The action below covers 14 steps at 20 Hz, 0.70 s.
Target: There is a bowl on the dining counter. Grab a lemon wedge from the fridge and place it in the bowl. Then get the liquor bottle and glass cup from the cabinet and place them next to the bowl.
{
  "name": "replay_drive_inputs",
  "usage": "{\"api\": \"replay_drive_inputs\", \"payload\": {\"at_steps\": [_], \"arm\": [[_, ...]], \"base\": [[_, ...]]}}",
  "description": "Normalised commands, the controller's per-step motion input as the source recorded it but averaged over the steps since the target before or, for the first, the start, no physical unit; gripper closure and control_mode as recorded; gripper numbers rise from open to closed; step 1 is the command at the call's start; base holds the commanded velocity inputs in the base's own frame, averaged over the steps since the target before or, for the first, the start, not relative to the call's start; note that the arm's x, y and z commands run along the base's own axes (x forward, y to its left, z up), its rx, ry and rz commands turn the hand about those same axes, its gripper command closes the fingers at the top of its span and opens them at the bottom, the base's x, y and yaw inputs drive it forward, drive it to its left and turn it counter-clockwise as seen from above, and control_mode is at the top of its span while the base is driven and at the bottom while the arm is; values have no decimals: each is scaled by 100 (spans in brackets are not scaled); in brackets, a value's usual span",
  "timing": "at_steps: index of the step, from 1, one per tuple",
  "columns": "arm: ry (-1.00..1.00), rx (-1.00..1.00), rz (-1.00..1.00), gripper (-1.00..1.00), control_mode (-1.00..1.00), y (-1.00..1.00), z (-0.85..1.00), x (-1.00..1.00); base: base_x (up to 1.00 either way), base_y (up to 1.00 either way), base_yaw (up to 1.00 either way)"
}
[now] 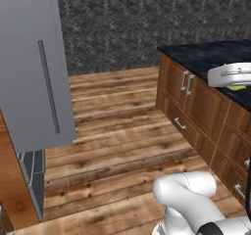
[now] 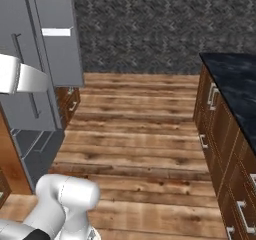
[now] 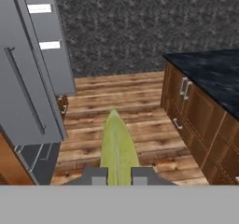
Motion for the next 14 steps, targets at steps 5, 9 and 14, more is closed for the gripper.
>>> {"api": "replay_drive_inputs", "payload": {"at_steps": [5,9,14], "arm": [[0,0,0,100,100,0,0,0],[0,0,0,100,100,0,0,0],[0,0,0,100,100,0,0,0]], "base": [[-83,-39,-27],[-77,-47,-26],[-68,-58,-24]]}}
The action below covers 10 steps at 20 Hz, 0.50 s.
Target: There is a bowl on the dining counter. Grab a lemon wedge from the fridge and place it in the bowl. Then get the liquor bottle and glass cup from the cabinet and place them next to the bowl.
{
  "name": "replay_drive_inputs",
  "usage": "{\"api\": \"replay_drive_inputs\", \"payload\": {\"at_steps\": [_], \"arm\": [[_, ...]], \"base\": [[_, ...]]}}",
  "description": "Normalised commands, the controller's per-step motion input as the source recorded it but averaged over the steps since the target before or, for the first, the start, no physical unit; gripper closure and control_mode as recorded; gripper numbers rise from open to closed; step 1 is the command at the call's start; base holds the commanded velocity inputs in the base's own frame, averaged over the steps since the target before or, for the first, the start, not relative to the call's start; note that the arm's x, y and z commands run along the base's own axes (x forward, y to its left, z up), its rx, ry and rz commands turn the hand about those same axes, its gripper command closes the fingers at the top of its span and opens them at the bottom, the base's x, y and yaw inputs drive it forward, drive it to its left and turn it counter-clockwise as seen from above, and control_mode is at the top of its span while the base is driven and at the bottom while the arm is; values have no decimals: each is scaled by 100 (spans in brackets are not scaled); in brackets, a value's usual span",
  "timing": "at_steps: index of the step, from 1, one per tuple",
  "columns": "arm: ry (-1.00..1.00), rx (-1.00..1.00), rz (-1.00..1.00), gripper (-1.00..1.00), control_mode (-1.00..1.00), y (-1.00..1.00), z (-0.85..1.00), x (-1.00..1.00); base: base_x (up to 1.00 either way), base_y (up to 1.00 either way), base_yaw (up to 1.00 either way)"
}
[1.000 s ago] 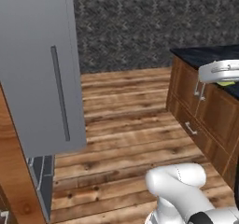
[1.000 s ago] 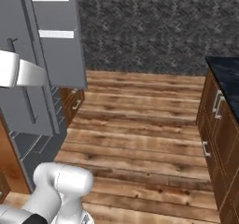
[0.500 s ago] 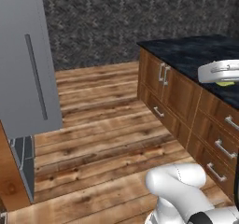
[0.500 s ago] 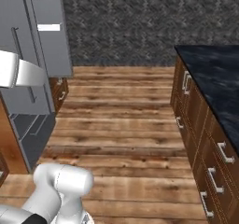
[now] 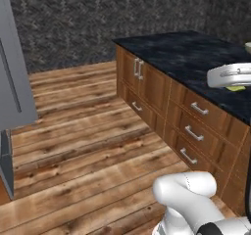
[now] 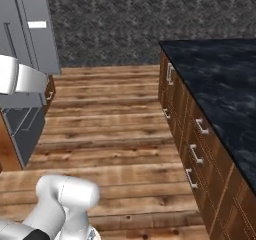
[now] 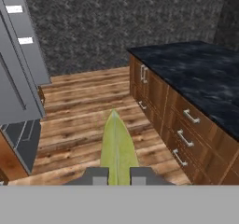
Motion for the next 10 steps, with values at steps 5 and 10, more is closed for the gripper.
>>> {"api": "replay_drive_inputs", "payload": {"at_steps": [5,10], "arm": [[0,0,0,100,100,0,0,0],[0,0,0,100,100,0,0,0]], "base": [[-64,-66,-21],[-66,-70,-20]]}}
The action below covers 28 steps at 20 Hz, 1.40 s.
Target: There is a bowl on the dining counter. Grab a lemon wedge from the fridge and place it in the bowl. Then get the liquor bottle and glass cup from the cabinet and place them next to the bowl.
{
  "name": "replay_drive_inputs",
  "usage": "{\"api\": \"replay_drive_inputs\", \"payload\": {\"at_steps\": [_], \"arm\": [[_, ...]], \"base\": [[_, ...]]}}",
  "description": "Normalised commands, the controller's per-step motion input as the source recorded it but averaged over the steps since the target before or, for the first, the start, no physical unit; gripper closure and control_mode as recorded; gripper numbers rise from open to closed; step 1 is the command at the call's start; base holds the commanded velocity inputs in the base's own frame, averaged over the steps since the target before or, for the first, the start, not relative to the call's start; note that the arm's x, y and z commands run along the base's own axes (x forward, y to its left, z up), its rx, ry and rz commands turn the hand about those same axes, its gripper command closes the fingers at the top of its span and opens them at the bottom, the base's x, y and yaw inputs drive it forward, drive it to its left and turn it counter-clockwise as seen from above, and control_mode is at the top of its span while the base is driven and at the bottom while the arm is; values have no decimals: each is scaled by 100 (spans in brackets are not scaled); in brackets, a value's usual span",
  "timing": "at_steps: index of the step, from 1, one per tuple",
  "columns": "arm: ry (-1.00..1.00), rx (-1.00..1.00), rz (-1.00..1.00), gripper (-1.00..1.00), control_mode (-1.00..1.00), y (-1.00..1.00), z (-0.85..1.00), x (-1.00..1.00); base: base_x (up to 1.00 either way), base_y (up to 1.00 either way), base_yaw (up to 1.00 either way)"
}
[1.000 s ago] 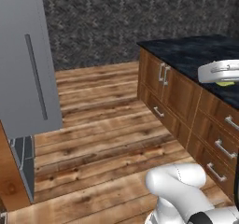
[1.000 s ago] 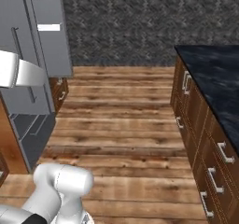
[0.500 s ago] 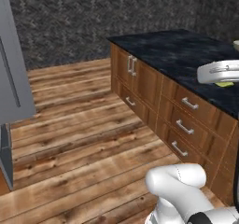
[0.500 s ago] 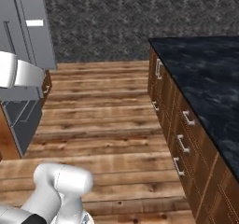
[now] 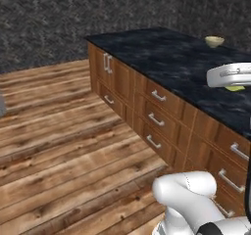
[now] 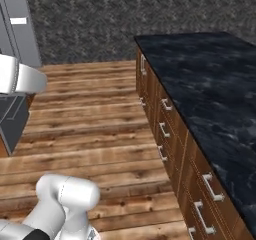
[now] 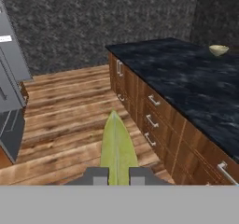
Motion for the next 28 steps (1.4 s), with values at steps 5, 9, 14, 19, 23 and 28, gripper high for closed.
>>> {"api": "replay_drive_inputs", "payload": {"at_steps": [5,9,14,19,23,28], "arm": [[0,0,0,100,100,0,0,0],[0,0,0,100,100,0,0,0],[0,0,0,100,100,0,0,0],[0,0,0,100,100,0,0,0],[0,0,0,100,100,0,0,0],[0,0,0,100,100,0,0,0]], "base": [[-68,-73,-19],[-69,-76,-18],[-67,-81,-17],[-64,-84,-16],[-30,-95,-11],[-5,-100,-5]]}}
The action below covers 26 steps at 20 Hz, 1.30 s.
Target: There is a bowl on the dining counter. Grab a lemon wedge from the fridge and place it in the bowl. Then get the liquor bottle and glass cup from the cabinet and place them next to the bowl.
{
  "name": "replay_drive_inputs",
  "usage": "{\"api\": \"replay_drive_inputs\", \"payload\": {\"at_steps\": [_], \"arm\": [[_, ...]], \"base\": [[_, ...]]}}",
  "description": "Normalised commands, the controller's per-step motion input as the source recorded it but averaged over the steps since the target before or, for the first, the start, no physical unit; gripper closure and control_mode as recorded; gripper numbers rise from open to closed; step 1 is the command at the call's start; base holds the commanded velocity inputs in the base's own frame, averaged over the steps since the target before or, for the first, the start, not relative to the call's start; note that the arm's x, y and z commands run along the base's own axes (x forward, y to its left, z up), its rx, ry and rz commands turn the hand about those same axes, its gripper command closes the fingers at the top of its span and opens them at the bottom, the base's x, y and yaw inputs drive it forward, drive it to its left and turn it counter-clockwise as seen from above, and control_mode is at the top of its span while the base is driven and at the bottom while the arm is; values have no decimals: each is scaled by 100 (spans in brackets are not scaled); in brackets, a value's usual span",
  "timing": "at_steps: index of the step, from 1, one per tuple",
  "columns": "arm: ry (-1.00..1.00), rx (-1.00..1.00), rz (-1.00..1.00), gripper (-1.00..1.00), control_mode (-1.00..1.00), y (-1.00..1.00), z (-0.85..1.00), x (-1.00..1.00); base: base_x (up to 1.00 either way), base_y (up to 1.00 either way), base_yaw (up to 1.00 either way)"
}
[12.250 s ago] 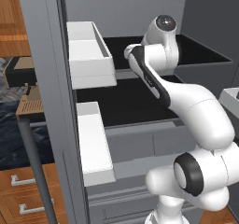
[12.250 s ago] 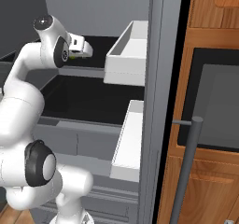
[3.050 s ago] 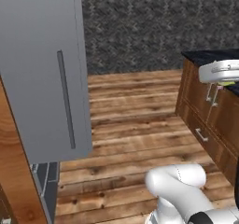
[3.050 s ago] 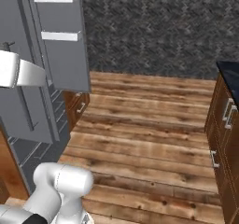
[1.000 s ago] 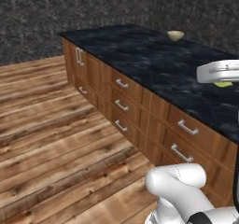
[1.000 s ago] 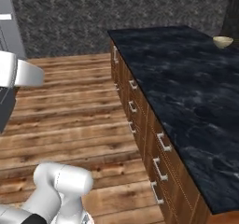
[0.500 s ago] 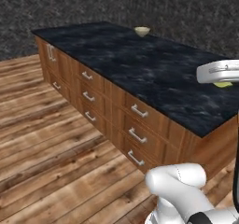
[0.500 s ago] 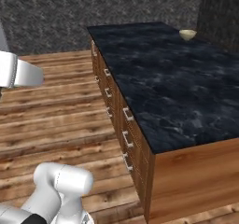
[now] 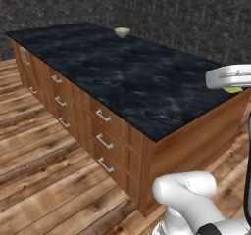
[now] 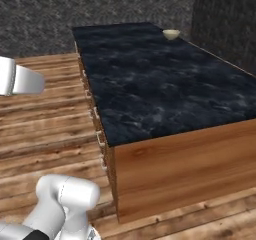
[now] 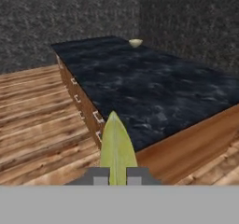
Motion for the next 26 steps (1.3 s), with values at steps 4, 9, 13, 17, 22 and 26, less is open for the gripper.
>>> {"api": "replay_drive_inputs", "payload": {"at_steps": [4,9,13,17,22,26], "arm": [[0,0,0,100,100,0,0,0],[0,0,0,100,100,0,0,0],[0,0,0,100,100,0,0,0],[0,0,0,100,100,0,0,0],[0,0,0,100,100,0,0,0],[0,0,0,100,100,0,0,0]], "base": [[0,-100,-3],[0,-100,0],[1,-100,0],[11,-100,0],[19,-100,3],[29,-100,6]]}}
